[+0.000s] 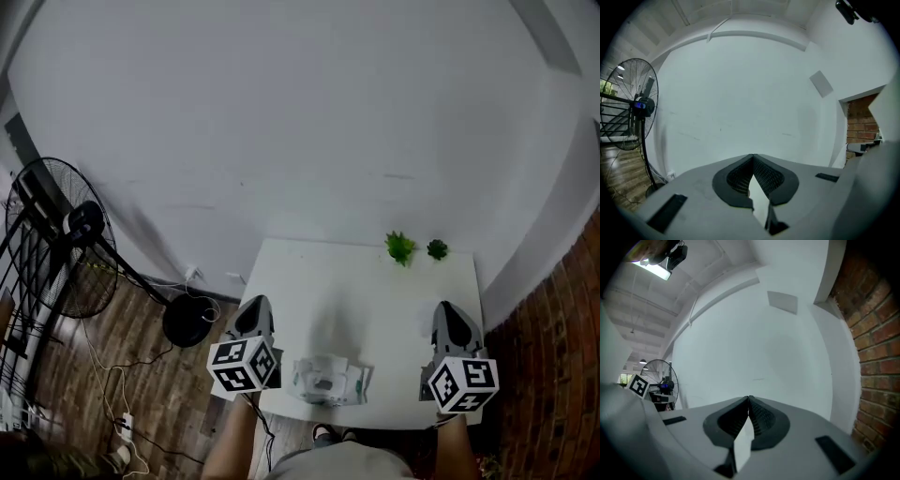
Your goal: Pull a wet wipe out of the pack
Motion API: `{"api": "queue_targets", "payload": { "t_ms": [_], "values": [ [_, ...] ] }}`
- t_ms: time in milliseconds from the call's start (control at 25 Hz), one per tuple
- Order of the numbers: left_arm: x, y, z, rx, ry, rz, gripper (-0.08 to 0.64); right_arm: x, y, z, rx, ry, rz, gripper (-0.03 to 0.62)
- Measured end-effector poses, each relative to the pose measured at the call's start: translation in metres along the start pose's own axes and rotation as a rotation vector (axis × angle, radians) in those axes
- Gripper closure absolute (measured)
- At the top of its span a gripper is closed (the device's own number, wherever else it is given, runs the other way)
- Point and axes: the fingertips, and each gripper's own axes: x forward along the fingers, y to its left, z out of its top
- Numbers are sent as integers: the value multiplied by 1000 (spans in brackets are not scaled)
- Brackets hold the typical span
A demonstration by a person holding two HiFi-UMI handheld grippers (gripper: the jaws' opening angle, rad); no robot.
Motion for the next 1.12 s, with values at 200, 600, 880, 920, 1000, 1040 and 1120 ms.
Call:
{"api": "queue_targets", "payload": {
  "t_ms": [200, 600, 880, 920, 1000, 1040, 1120],
  "values": [
    [0, -7, 1, 16, -5, -16, 560, -6, -10, -5, 25, -6, -33, 588],
    [-3, -4, -8, -6, 8, -15, 560, -10, -7, -8, 12, 40, -20, 590],
    [-8, 0, -11, -17, 10, -8, 560, -11, -8, -9, 26, 36, -39, 590],
    [-8, 1, -11, -17, 11, -7, 560, -10, -8, -8, 22, 35, -40, 589],
    [-9, 2, -11, -16, 11, -5, 560, -10, -7, -7, 19, 33, -40, 589],
    [-10, 2, -11, -16, 11, -4, 560, -11, -7, -7, 20, 33, -39, 589],
    [-11, 4, -11, -15, 11, -3, 560, -11, -6, -7, 22, 32, -38, 589]
  ]
}}
